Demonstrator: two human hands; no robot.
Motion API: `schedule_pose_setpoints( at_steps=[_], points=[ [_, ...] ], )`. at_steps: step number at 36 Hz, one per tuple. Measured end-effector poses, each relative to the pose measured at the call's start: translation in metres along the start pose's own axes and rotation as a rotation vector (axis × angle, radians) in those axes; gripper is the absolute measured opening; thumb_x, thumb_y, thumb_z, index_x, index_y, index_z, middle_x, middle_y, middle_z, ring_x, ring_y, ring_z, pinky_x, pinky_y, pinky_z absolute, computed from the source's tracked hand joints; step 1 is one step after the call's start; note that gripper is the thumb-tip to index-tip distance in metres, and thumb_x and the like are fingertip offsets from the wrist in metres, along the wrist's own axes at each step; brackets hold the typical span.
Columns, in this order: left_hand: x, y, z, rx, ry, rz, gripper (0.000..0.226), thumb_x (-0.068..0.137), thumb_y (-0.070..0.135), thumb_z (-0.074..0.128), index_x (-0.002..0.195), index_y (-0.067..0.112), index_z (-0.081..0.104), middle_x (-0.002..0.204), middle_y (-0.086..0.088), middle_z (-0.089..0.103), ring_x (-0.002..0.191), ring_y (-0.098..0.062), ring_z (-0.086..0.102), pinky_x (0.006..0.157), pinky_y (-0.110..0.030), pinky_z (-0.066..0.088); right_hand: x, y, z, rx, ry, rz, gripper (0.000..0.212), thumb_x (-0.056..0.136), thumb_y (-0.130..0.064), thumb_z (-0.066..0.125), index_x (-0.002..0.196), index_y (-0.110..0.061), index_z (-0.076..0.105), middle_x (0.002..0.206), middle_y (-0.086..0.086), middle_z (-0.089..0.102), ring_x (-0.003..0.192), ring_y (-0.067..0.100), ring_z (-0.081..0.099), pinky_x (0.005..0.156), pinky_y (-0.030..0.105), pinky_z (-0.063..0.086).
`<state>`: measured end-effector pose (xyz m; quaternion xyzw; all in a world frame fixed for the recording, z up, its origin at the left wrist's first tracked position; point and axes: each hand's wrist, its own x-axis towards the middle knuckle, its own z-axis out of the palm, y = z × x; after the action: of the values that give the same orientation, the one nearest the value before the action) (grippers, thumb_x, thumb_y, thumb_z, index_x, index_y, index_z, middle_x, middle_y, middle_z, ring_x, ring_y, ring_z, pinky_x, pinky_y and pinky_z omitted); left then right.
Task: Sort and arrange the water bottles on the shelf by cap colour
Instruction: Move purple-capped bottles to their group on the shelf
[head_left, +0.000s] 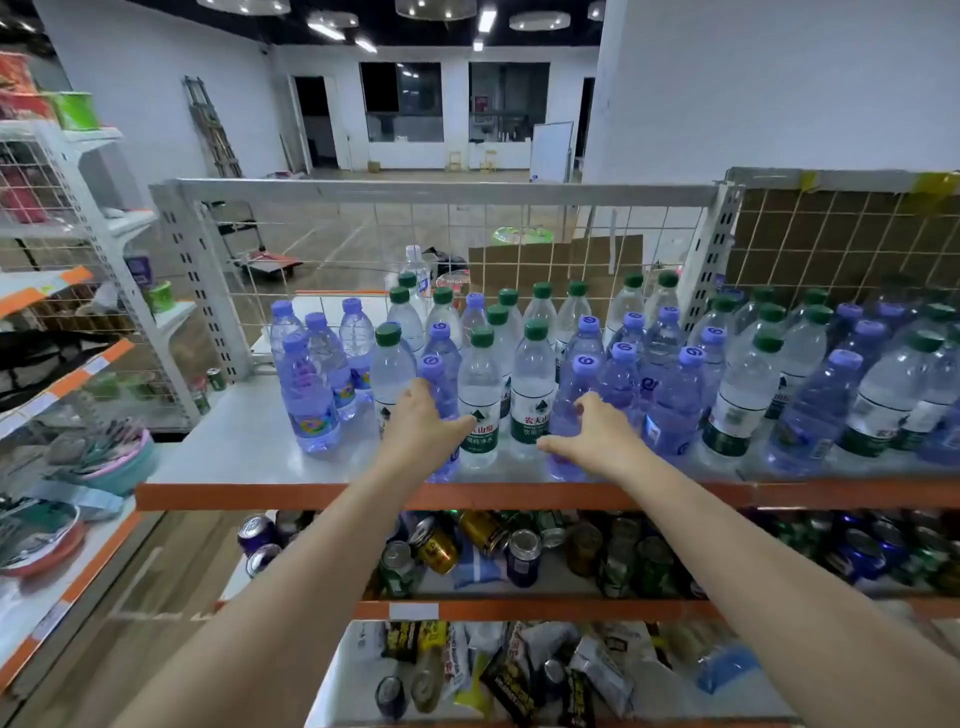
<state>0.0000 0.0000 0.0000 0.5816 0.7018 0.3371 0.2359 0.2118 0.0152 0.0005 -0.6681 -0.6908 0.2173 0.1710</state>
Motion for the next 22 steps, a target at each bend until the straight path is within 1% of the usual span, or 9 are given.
schedule_pose_setpoints(
  at_steps=[2,4,6,10,14,18,22],
  points=[
    [0.008,-0.002,0.006,-0.063,0.048,-0.039,0.070,0.072,0.037,0.074,0.128,0.010,0.044,0.126,-0.008,0.053,0.106,-0.027,0.056,0.090,-0.044,0.050,0.003,0.003,0.000,0.025,0.077,0.068,0.084,0.078,-0.048,0.074,0.135,-0.003,0.034,0.140,0.012,0.044,0.126,0.031,0.046,0.093,0.038,0.042],
    [0.013,-0.006,0.013,-0.070,0.069,-0.080,0.078,0.069,0.038,0.077,0.131,0.006,0.042,0.126,-0.012,0.050,0.112,-0.031,0.053,0.094,-0.048,0.048,0.007,0.008,0.003,0.036,0.131,0.130,0.088,0.076,-0.048,0.076,0.135,-0.001,0.032,0.137,0.015,0.045,0.124,0.033,0.048,0.090,0.038,0.043],
    [0.020,-0.011,0.019,-0.059,0.106,-0.117,0.076,0.071,0.035,0.079,0.129,0.002,0.043,0.124,-0.015,0.048,0.113,-0.032,0.051,0.095,-0.048,0.046,0.013,0.013,0.006,0.064,0.164,0.169,0.094,0.075,-0.047,0.078,0.138,0.001,0.028,0.140,0.018,0.043,0.125,0.034,0.047,0.093,0.039,0.042],
    [0.037,-0.023,0.026,-0.042,0.171,-0.133,0.068,0.068,0.035,0.078,0.118,0.002,0.046,0.117,-0.016,0.051,0.107,-0.034,0.053,0.089,-0.050,0.049,0.027,0.017,0.013,0.116,0.168,0.204,0.101,0.075,-0.044,0.079,0.145,0.001,0.021,0.147,0.020,0.035,0.133,0.034,0.040,0.100,0.040,0.038],
    [0.049,-0.027,0.032,-0.018,0.197,-0.118,0.069,0.070,0.036,0.080,0.118,0.001,0.046,0.117,-0.015,0.049,0.109,-0.033,0.050,0.091,-0.047,0.046,0.040,0.021,0.020,0.199,0.172,0.255,0.108,0.072,-0.045,0.081,0.147,0.002,0.019,0.148,0.022,0.034,0.135,0.036,0.037,0.105,0.042,0.036],
    [0.052,-0.032,0.041,-0.021,0.249,-0.122,0.077,0.069,0.041,0.081,0.123,0.002,0.041,0.122,-0.014,0.045,0.114,-0.032,0.046,0.092,-0.046,0.045,0.048,0.025,0.029,0.299,0.228,0.290,0.098,0.071,-0.038,0.084,0.142,-0.002,0.028,0.142,0.020,0.042,0.130,0.036,0.043,0.100,0.042,0.039],
    [0.054,-0.030,0.051,-0.013,0.314,-0.183,0.083,0.067,0.044,0.082,0.124,-0.001,0.040,0.127,-0.016,0.042,0.119,-0.034,0.044,0.092,-0.046,0.045,0.053,0.022,0.040,0.326,0.335,0.312,0.091,0.066,-0.038,0.086,0.133,-0.003,0.035,0.134,0.019,0.047,0.123,0.037,0.049,0.095,0.042,0.042]
  ],
)
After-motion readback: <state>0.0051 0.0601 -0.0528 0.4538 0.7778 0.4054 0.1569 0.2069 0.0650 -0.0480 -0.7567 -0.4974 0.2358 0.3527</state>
